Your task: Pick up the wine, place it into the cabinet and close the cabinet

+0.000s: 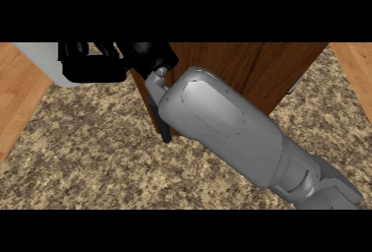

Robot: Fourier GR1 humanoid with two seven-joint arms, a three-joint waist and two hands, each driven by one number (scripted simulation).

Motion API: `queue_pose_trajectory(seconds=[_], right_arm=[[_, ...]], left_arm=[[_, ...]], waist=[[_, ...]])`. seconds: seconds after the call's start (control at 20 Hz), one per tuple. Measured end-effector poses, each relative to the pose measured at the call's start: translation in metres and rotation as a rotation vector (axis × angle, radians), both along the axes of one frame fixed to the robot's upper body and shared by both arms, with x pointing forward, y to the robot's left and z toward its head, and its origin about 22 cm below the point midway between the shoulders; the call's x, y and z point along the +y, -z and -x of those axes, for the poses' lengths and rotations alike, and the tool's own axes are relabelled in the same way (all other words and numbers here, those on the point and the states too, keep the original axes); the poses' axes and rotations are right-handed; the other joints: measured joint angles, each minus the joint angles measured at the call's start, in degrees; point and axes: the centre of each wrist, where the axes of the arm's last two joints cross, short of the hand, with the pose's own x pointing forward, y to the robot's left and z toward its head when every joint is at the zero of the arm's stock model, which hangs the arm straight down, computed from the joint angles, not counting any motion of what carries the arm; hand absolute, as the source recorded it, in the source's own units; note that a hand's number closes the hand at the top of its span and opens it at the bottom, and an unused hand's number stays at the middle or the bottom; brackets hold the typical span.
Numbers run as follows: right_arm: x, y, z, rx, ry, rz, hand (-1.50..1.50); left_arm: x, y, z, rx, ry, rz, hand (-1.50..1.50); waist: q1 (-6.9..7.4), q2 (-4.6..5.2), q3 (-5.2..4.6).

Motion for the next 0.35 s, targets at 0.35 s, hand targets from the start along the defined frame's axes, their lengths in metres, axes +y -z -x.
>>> queue_pose_trajectory(seconds=[0.35], right_arm=[[-0.0054, 0.0072, -0.0039, -0.075, -0.032, 0.011, 1.5]], left_arm=[[-0.0014, -0.0024, -0.0023, -0.007, -0.006, 0.0, 1.5]], waist=[[0.07, -0.18, -0.64]])
